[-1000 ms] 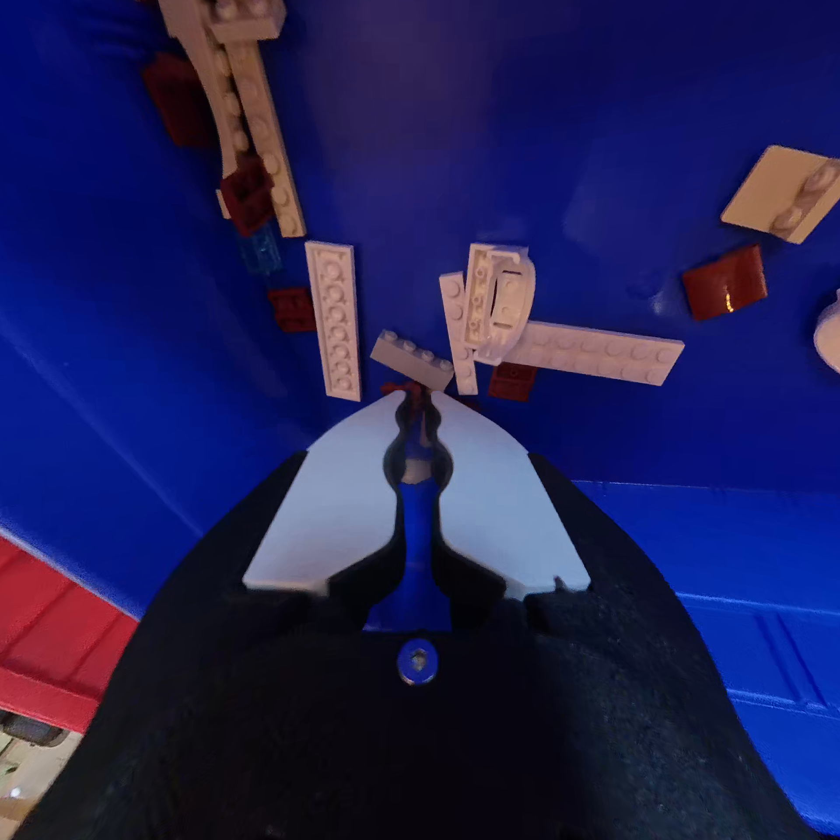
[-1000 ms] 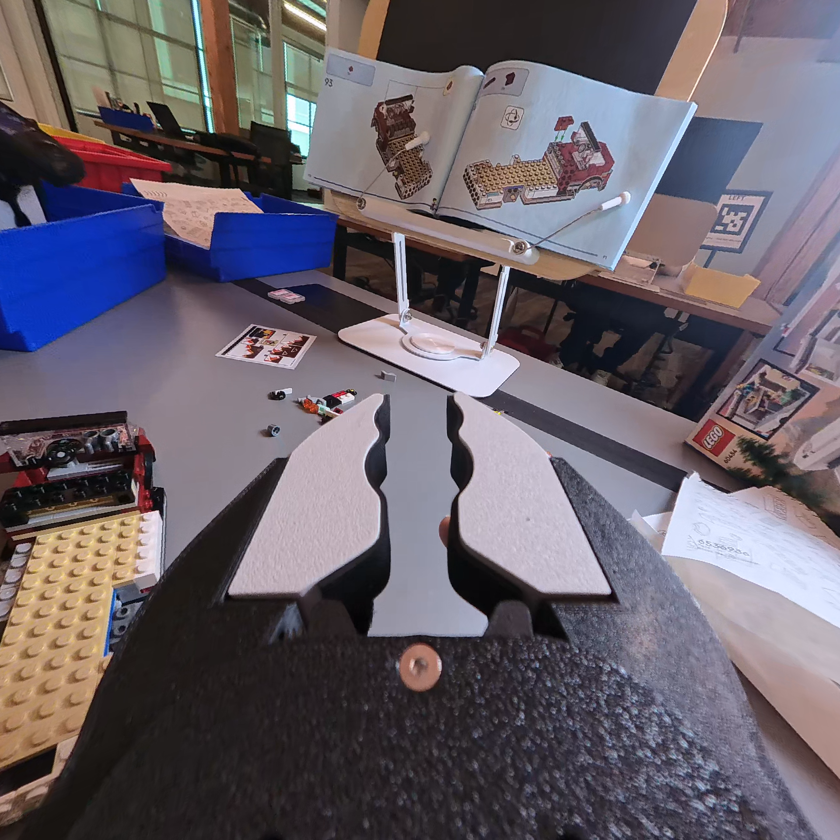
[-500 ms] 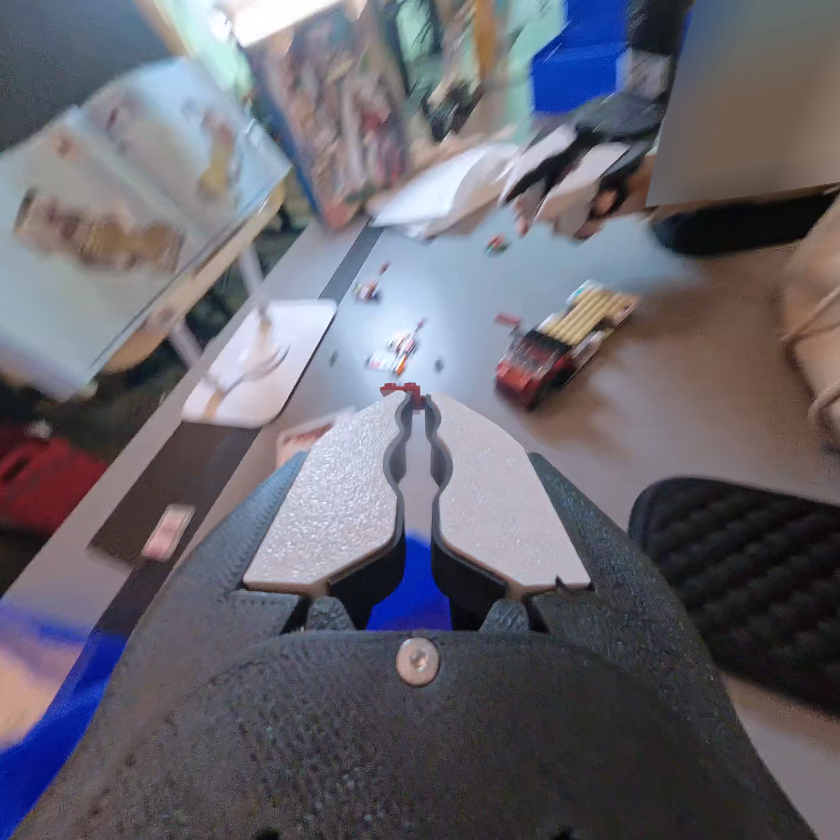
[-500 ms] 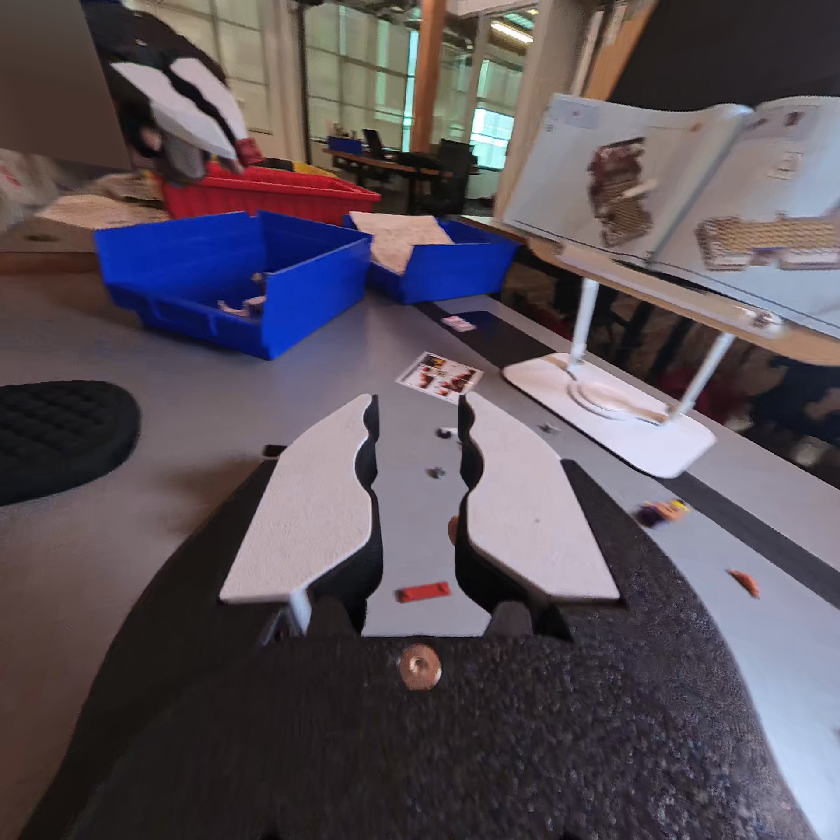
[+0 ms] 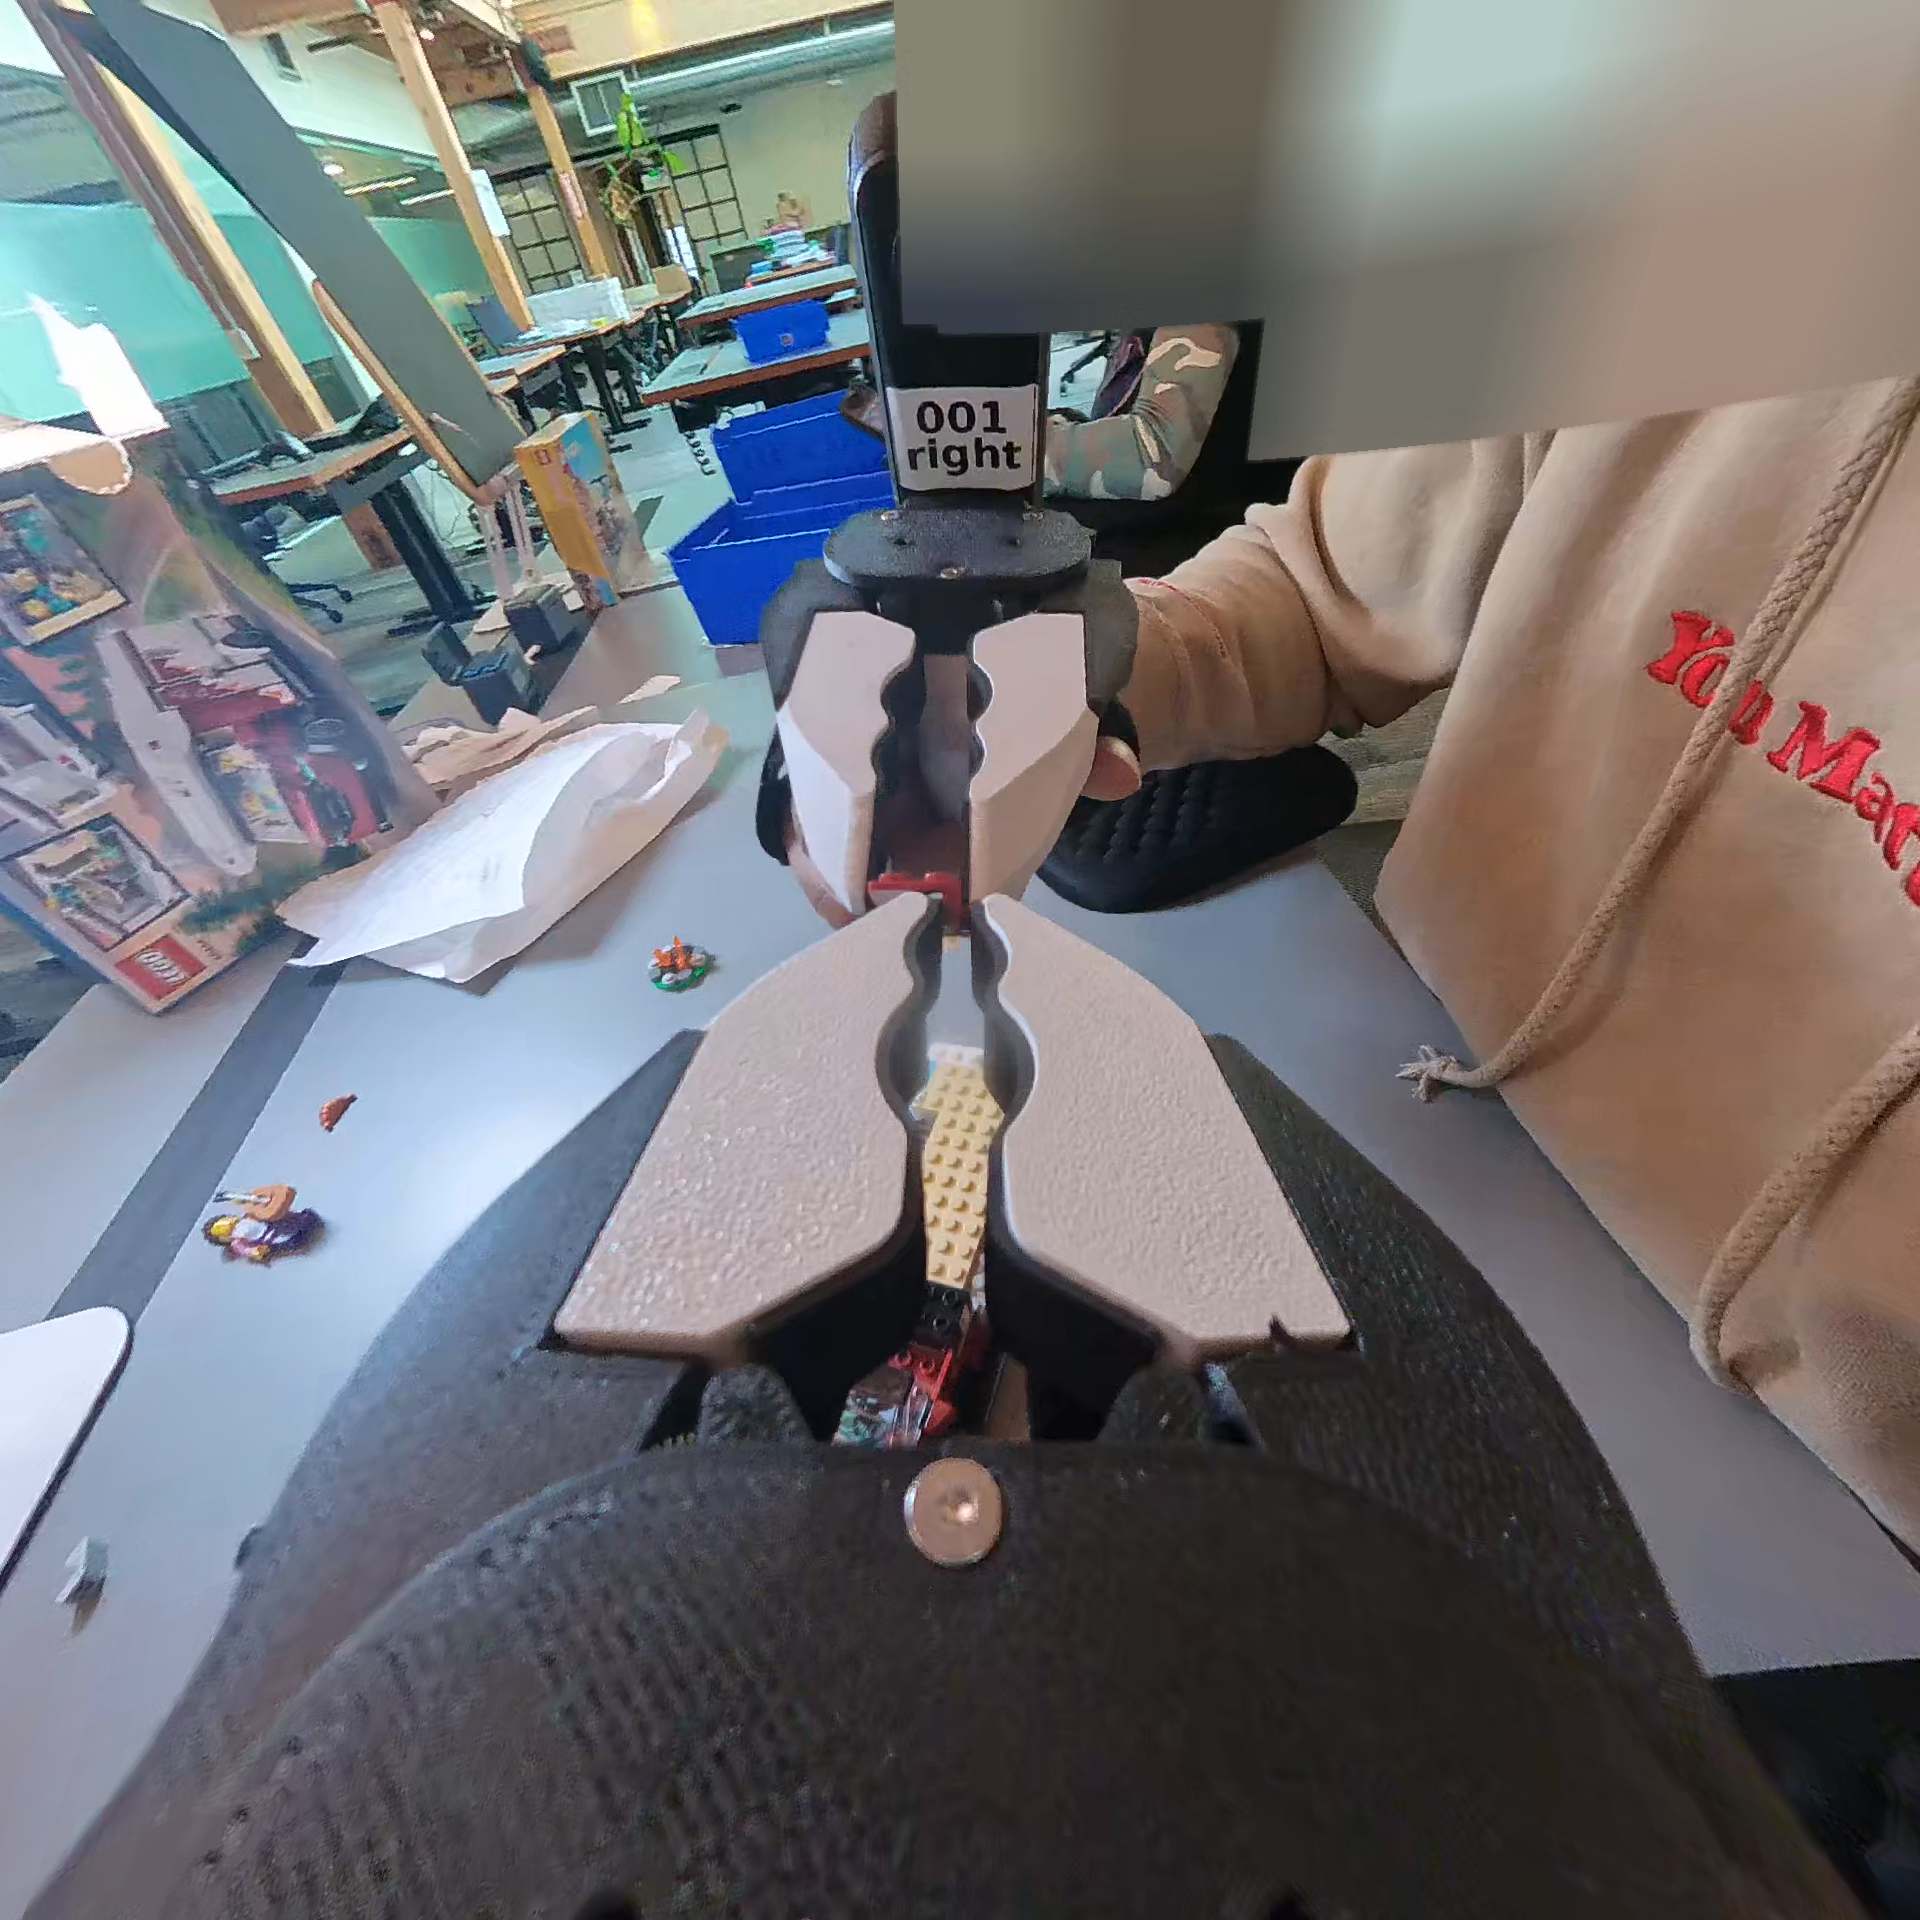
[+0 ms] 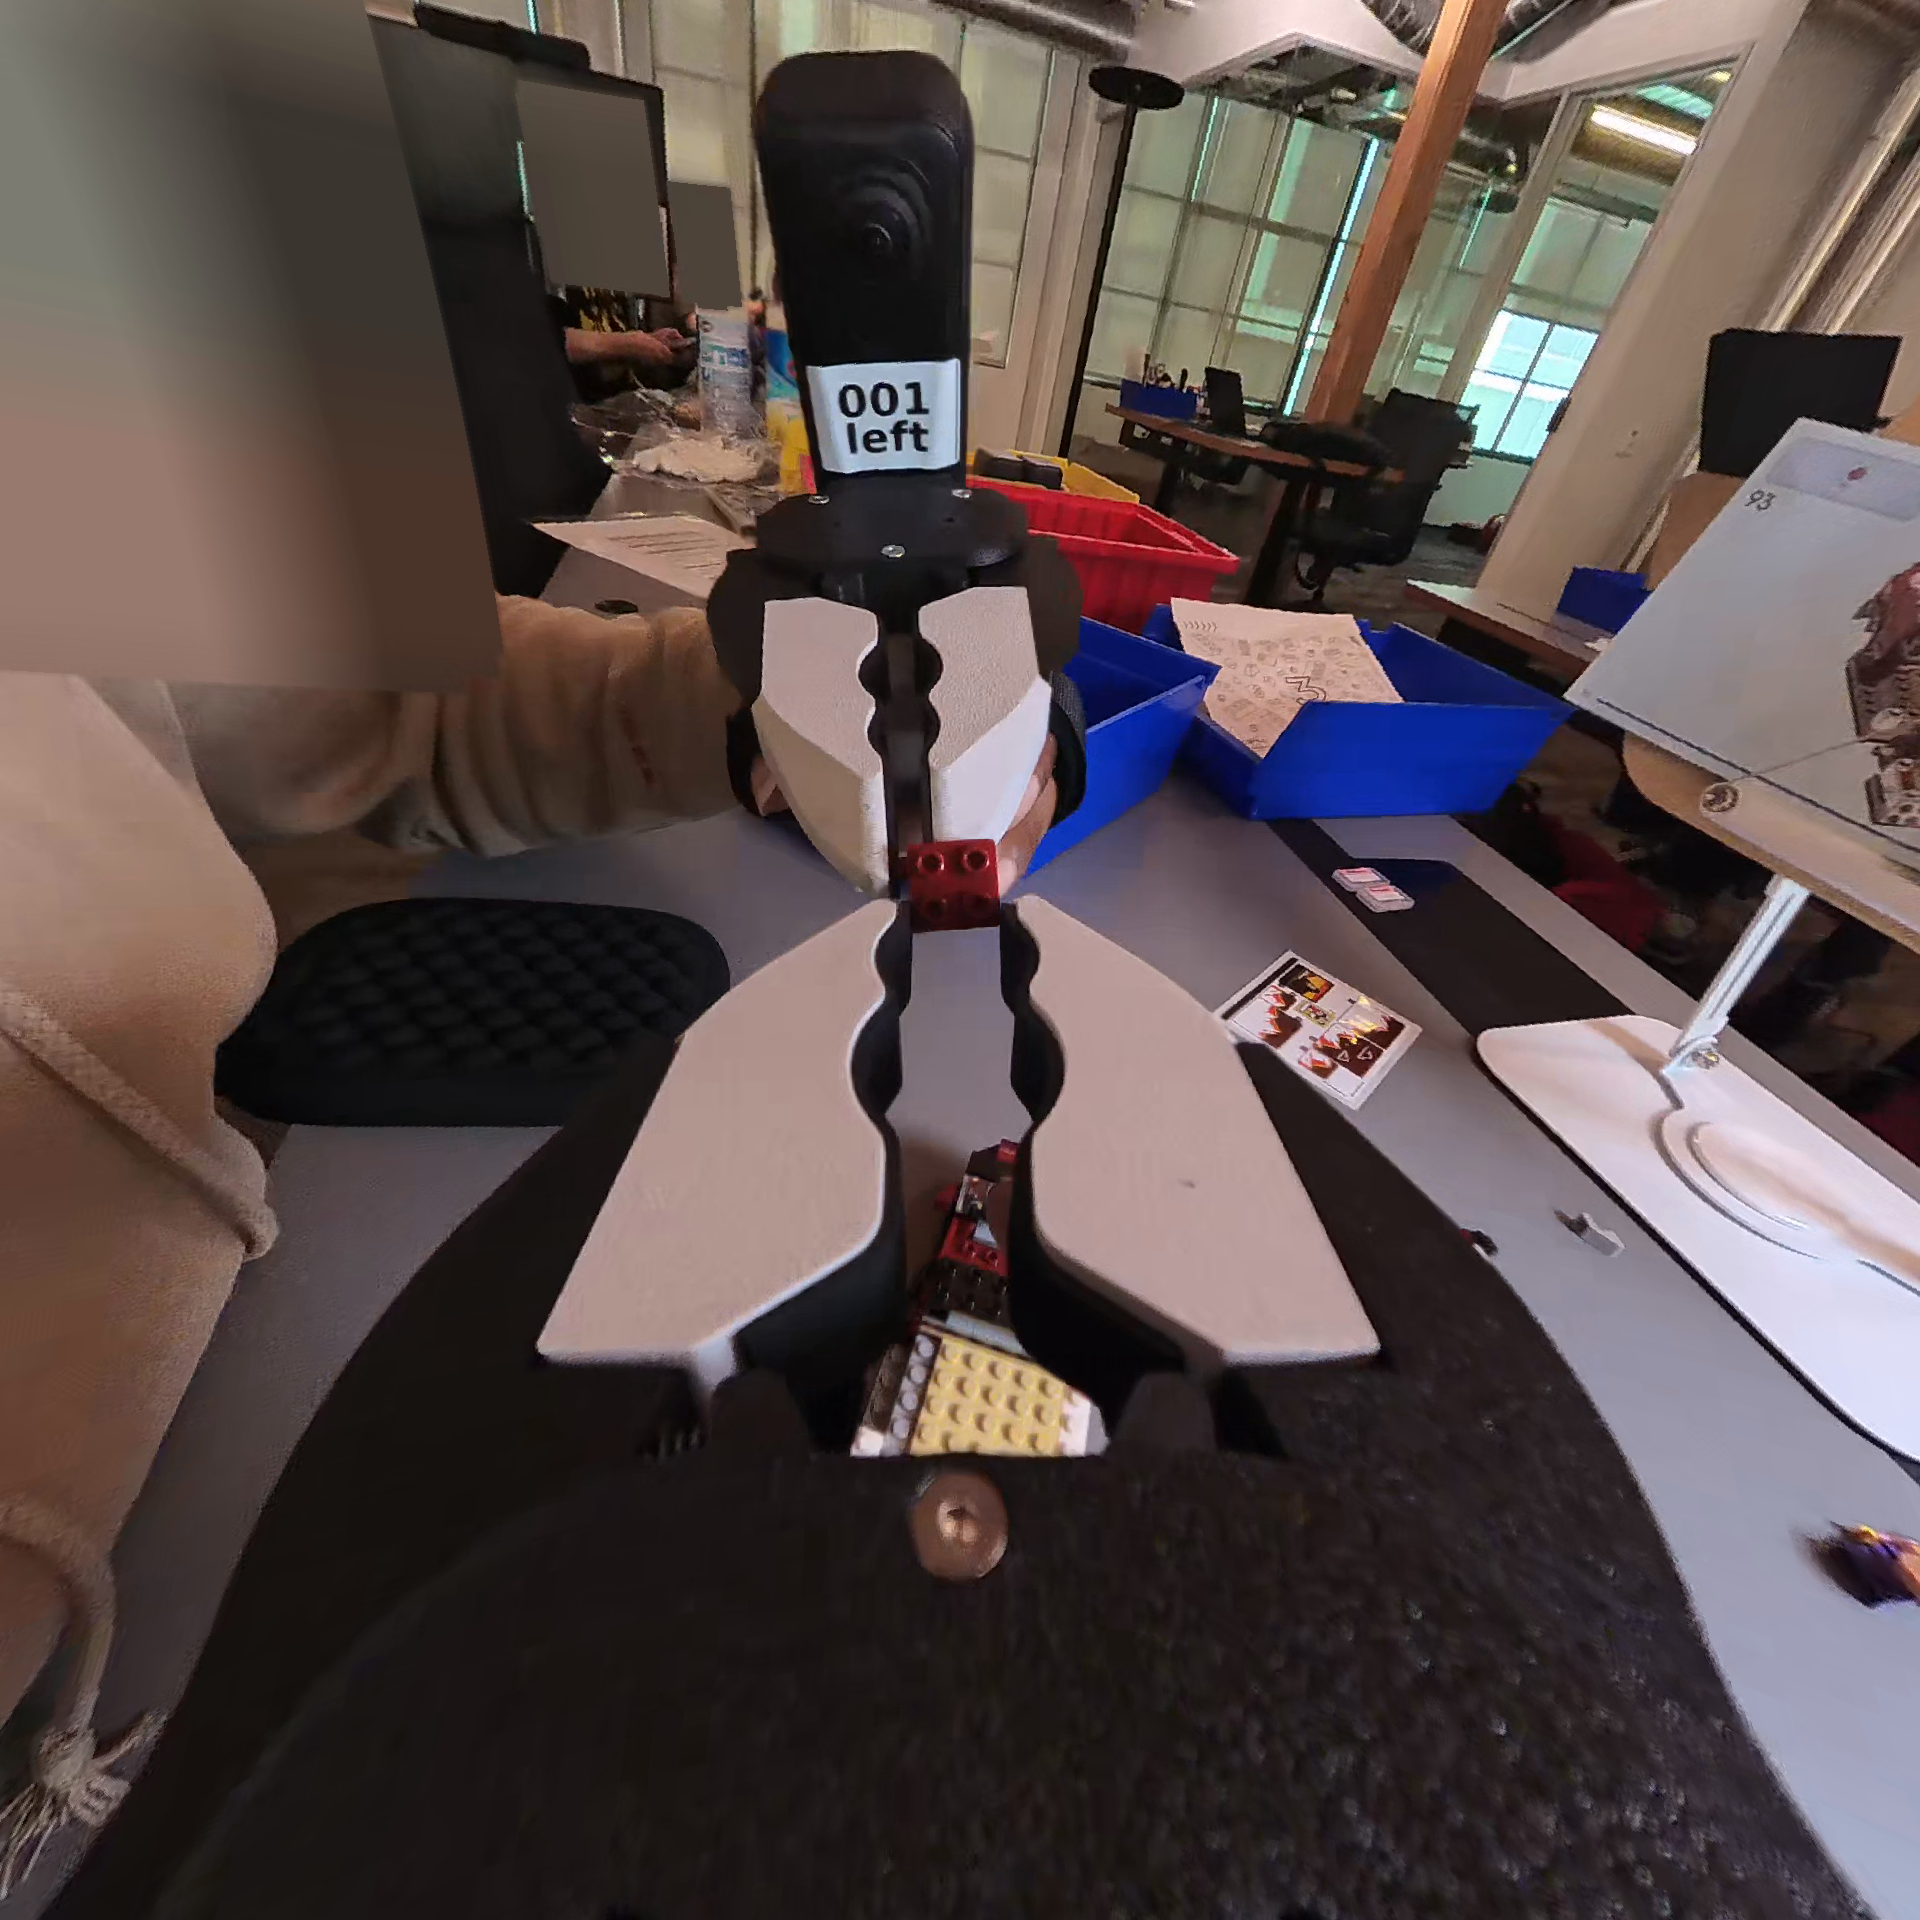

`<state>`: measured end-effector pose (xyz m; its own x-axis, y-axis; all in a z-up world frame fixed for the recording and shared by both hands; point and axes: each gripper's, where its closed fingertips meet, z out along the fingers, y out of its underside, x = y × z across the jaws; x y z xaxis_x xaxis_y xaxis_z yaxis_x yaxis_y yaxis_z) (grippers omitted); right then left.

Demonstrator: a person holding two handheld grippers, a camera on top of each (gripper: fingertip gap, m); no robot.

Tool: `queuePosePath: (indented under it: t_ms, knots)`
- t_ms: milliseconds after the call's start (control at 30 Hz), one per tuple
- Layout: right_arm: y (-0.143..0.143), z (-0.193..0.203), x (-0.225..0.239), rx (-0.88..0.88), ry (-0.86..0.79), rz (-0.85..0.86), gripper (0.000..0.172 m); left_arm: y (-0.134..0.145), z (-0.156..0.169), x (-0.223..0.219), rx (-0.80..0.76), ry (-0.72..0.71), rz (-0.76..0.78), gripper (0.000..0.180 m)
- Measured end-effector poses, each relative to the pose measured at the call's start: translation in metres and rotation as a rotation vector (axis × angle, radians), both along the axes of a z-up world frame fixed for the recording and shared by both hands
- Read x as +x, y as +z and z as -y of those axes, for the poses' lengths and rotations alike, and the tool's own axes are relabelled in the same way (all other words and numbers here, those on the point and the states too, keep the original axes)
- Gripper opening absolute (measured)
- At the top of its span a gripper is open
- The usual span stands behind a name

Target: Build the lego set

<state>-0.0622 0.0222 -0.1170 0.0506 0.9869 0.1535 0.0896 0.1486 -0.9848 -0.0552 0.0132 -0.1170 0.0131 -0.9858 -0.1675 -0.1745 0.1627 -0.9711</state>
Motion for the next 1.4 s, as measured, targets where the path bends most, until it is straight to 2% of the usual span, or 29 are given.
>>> queuePosePath:
  t_ms: [300, 433, 533, 667, 767, 833, 933, 1000, 1133, 1267, 1400]
  knots:
    - [-0.019, -0.004, 0.012, -0.053, -0.007, 0.057, 0.016, -0.018, -0.004, 0.011, -0.047, -0.006, 0.002, 0.005]
    - [-0.032, -0.016, 0.024, -0.081, -0.032, 0.114, 0.016, -0.022, -0.016, 0.002, -0.061, 0.076, 0.002, 0.018]
    - [-0.059, -0.046, 0.054, -0.108, -0.127, 0.268, 0.016, -0.018, -0.024, -0.02, -0.059, 0.177, 0.025, 0.019]
    - [-0.113, -0.088, 0.11, -0.226, -0.264, 0.521, 0.016, -0.015, -0.03, -0.059, -0.054, 0.324, 0.064, 0.017]
    - [-0.149, -0.095, 0.135, -0.377, -0.267, 0.675, 0.016, -0.013, -0.03, -0.083, -0.062, 0.405, 0.105, 0.015]
    - [-0.165, -0.089, 0.14, -0.476, -0.224, 0.753, 0.016, -0.013, -0.028, -0.096, -0.06, 0.448, 0.116, 0.014]
    - [-0.182, -0.086, 0.144, -0.535, -0.193, 0.852, 0.016, -0.011, -0.026, -0.112, -0.034, 0.513, 0.117, 0.014]
    - [-0.182, -0.091, 0.142, -0.54, -0.208, 0.853, 0.017, -0.007, -0.026, -0.126, -0.02, 0.572, 0.125, 0.015]
    - [-0.17, -0.106, 0.136, -0.464, -0.27, 0.806, 0.033, -0.002, -0.033, -0.168, -0.01, 0.744, 0.159, 0.015]
    - [-0.107, -0.123, 0.116, -0.338, -0.375, 0.485, 0.039, -0.003, -0.042, -0.227, -0.022, 0.96, 0.17, 0.014]
    - [-0.051, -0.125, 0.108, -0.253, -0.497, 0.17, 0.047, -0.01, -0.051, -0.296, -0.075, 1.201, 0.107, 0.015]
